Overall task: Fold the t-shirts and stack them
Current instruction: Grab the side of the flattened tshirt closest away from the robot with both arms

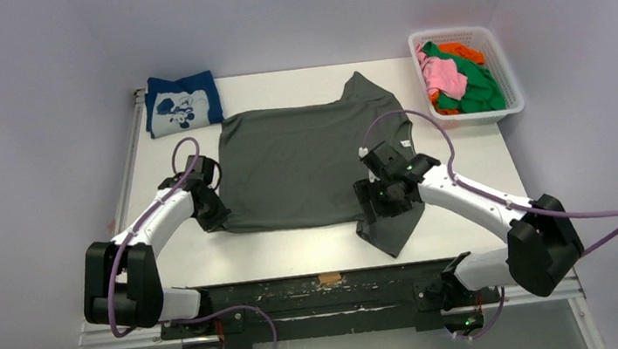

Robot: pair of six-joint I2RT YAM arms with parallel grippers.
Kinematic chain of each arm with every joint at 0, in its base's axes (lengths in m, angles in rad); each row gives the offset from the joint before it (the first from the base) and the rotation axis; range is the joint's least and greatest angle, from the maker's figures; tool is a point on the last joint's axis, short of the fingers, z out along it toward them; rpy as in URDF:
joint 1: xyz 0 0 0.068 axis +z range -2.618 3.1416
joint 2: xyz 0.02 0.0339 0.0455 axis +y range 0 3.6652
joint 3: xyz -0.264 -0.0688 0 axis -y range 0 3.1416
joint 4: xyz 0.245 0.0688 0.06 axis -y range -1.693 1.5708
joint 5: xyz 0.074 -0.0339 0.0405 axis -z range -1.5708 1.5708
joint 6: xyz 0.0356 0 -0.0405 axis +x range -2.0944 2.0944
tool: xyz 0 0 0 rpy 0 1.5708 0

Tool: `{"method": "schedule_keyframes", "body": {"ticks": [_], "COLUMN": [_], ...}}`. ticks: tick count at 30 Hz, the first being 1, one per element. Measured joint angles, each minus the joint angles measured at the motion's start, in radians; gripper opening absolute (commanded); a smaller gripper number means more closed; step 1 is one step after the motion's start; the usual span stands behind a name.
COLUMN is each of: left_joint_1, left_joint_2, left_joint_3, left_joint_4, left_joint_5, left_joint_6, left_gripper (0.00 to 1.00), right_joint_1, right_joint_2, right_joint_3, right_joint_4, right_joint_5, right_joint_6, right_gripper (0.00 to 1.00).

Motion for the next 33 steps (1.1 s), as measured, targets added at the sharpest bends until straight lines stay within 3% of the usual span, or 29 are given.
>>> {"method": "schedule_keyframes", "body": {"ticks": [5, 18, 20, 23, 33], "left_joint_1": [0.0, 0.0, 0.0, 0.0, 0.0], "left_joint_2": [0.0, 0.0, -0.001, -0.007, -0.103], "left_joint_3": [0.0, 0.0, 0.0, 0.0, -0.035], "left_joint_4": [0.008, 0.016, 0.016, 0.015, -0.014], "left_joint_5": [0.011, 0.019, 0.019, 0.018, 0.013], "left_joint_6": [0.011, 0.012, 0.012, 0.011, -0.002], "left_gripper": [0.0, 0.0, 0.0, 0.0, 0.0], "right_joint_1": [0.099, 0.129, 0.132, 0.135, 0.153], "right_joint_2": [0.032, 0.093, 0.093, 0.092, 0.014], "right_joint_3": [-0.061, -0.149, -0.151, -0.152, -0.2], "right_joint_4": [-0.031, -0.015, -0.017, -0.022, -0.024], "right_joint_5": [-0.004, 0.049, 0.064, 0.086, 0.101], "right_joint_6": [0.05, 0.14, 0.164, 0.214, 0.293], "right_gripper": [0.58, 0.39, 0.28, 0.01, 0.0]}}
